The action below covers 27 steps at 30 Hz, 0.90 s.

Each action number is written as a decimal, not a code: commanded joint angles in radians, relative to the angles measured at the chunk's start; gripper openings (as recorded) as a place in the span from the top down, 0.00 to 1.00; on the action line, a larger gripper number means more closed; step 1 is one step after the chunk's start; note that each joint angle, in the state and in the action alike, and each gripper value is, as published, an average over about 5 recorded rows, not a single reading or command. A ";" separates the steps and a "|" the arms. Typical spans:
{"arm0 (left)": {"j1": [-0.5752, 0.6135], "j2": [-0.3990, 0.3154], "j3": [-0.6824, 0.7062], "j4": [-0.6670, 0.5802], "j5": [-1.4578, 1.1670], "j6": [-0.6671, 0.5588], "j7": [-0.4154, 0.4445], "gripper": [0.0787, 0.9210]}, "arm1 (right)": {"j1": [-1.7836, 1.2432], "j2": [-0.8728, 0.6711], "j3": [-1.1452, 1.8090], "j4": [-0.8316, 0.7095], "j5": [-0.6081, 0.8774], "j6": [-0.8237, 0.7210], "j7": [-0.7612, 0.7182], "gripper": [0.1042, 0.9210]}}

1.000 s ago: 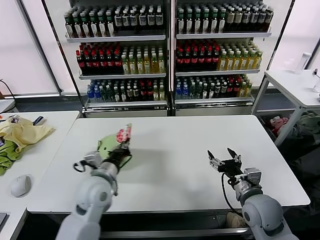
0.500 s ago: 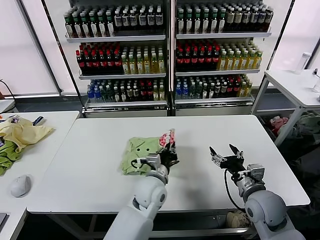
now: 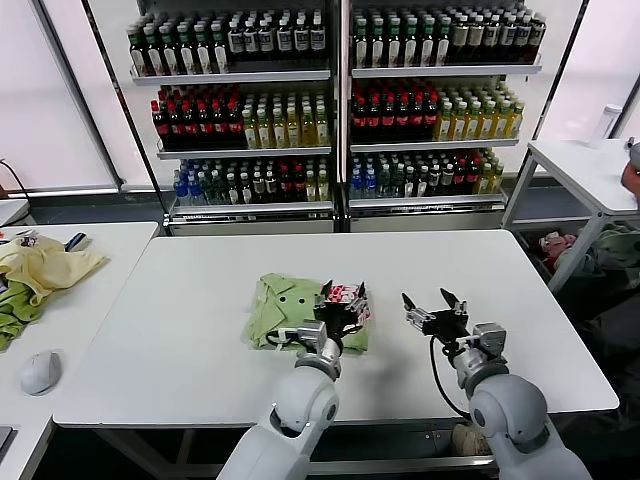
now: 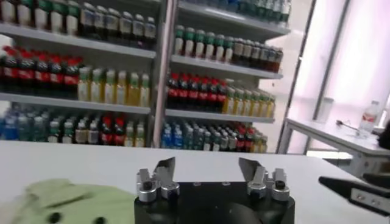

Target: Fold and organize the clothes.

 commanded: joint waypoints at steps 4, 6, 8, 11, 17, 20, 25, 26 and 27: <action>0.231 0.170 -0.228 -0.239 0.034 -0.055 -0.004 0.13 | 0.197 0.181 -0.204 -0.248 0.003 -0.003 0.077 0.12; 0.263 0.179 -0.249 -0.256 0.043 -0.059 -0.005 0.12 | 0.216 0.208 -0.219 -0.292 0.002 0.000 0.087 0.12; 0.294 0.182 -0.260 -0.272 0.056 -0.065 -0.006 0.12 | 0.233 0.230 -0.229 -0.330 0.001 0.003 0.096 0.12; 0.337 0.180 -0.263 -0.291 0.078 -0.079 -0.007 0.12 | 0.259 0.262 -0.235 -0.390 -0.002 0.005 0.109 0.12; 0.383 0.178 -0.258 -0.307 0.097 -0.099 -0.008 0.12 | 0.292 0.305 -0.236 -0.491 -0.015 -0.001 0.140 0.12; 0.390 0.180 -0.255 -0.308 0.097 -0.105 -0.009 0.12 | 0.297 0.317 -0.232 -0.522 -0.017 -0.008 0.152 0.13; 0.391 0.184 -0.253 -0.304 0.094 -0.108 -0.011 0.12 | 0.296 0.328 -0.229 -0.541 -0.007 -0.018 0.156 0.26; 0.390 0.185 -0.252 -0.303 0.093 -0.108 -0.011 0.12 | 0.295 0.330 -0.227 -0.541 -0.003 -0.020 0.157 0.30; 0.389 0.186 -0.251 -0.303 0.092 -0.108 -0.012 0.12 | 0.293 0.331 -0.225 -0.540 0.000 -0.020 0.158 0.34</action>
